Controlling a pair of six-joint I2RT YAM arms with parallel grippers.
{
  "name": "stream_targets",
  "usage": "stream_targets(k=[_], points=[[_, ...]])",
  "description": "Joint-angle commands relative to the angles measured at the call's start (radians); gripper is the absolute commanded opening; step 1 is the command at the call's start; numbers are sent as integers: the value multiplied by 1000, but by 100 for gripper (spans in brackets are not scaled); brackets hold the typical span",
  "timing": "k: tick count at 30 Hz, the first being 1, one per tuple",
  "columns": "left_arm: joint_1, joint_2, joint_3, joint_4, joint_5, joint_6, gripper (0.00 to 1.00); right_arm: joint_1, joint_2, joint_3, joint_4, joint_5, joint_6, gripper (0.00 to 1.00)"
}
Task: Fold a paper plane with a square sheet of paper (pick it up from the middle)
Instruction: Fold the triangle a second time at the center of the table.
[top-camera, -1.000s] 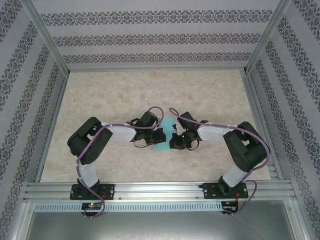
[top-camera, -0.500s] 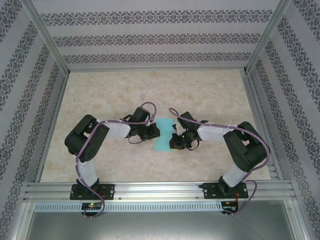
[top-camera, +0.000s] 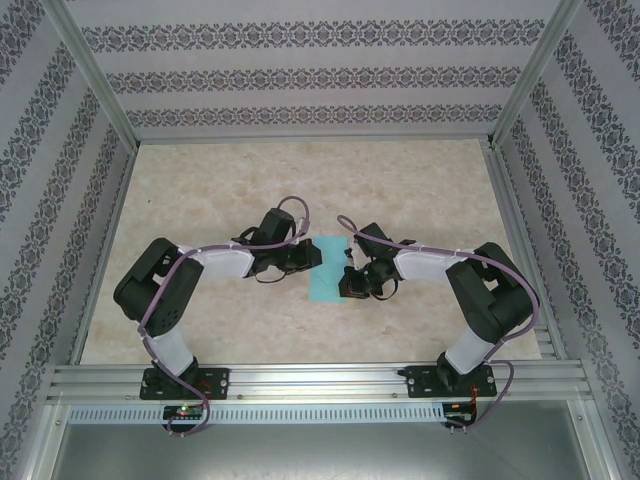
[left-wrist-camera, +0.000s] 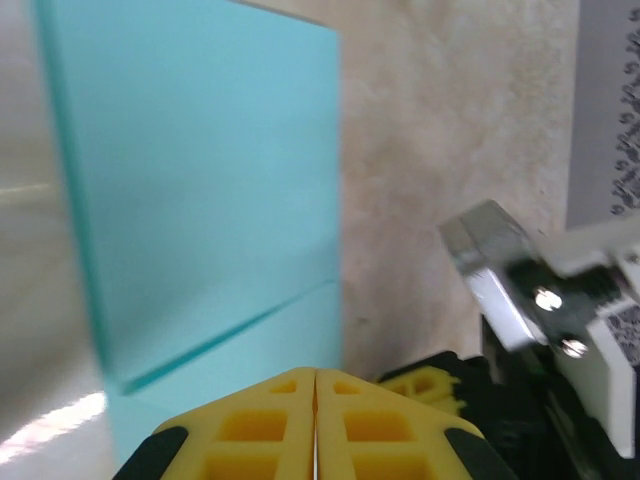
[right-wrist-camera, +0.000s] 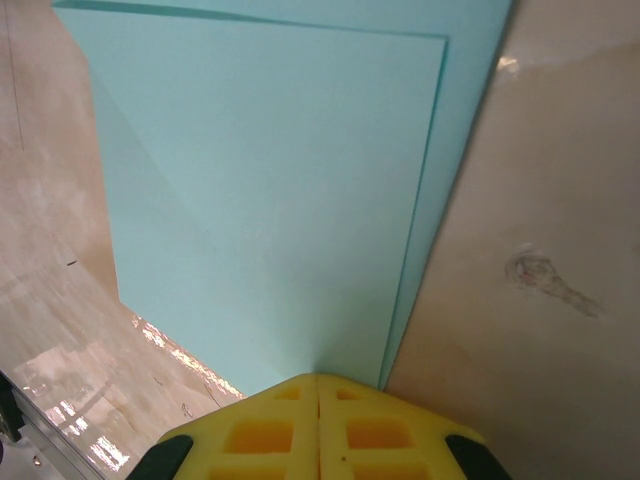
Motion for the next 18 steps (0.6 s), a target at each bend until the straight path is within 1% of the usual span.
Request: stream_targets(k=[1,6,9,14,18], points=[[-48,22,12,28,-2,4,10,-4,71,-42,-95,145,-10,7],[-63,86,20,32,-15,-15,9,-4,71,-46,-92,144,-10,7],[-63,101,29,-2,-50,-4,8,-4,71,-46,-91,144,-12,7],[-61,88,25,-94,-180,23,7,-4,51,-32,-85,132,-24,7],[-60,84,9,-98,-202,25,7,-3,20,-6,-95,115,-44,7]])
